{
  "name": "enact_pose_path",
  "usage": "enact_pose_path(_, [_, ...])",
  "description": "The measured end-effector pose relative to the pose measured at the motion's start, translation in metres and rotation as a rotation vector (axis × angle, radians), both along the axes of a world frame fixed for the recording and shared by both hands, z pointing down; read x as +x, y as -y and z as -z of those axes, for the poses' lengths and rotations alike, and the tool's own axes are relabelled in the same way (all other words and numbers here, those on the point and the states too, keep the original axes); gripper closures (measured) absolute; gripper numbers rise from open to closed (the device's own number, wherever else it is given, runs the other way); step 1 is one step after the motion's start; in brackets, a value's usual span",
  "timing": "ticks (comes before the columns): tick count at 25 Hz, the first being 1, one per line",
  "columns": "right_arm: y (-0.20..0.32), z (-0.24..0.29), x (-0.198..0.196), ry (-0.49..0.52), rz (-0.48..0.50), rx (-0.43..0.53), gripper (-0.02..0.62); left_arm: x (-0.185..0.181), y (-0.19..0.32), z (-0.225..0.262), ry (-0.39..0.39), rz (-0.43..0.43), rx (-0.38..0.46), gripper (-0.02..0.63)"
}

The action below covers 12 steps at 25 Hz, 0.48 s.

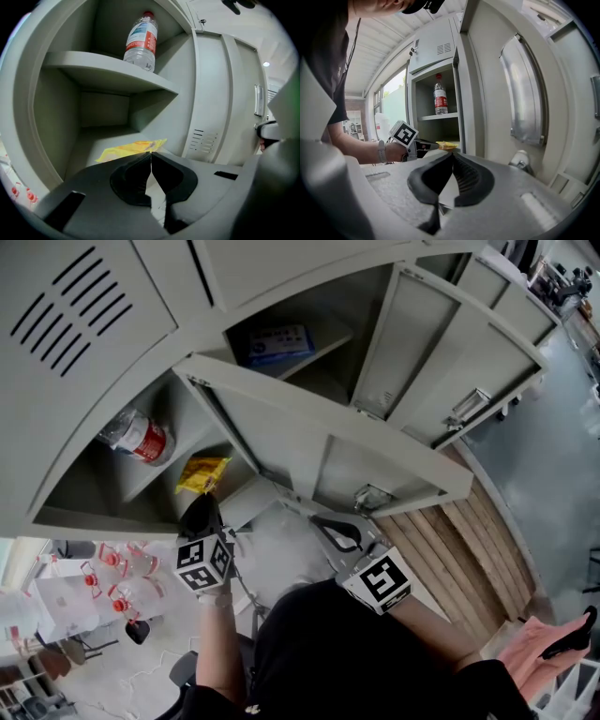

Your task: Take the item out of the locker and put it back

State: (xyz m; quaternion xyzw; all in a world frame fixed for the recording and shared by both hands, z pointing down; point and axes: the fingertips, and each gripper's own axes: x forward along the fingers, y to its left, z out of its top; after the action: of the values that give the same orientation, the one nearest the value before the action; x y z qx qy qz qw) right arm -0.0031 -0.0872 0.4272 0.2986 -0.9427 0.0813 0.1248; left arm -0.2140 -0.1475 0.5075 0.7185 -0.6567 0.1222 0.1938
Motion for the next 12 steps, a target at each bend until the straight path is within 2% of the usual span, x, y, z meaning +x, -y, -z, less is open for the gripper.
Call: enact_pose_path(12, [0.001, -0.002, 0.001, -0.015, 0.006, 0.008, 0.597, -0.003, 0.008, -0.023, 0.006, 0.006, -0.042, 0.589])
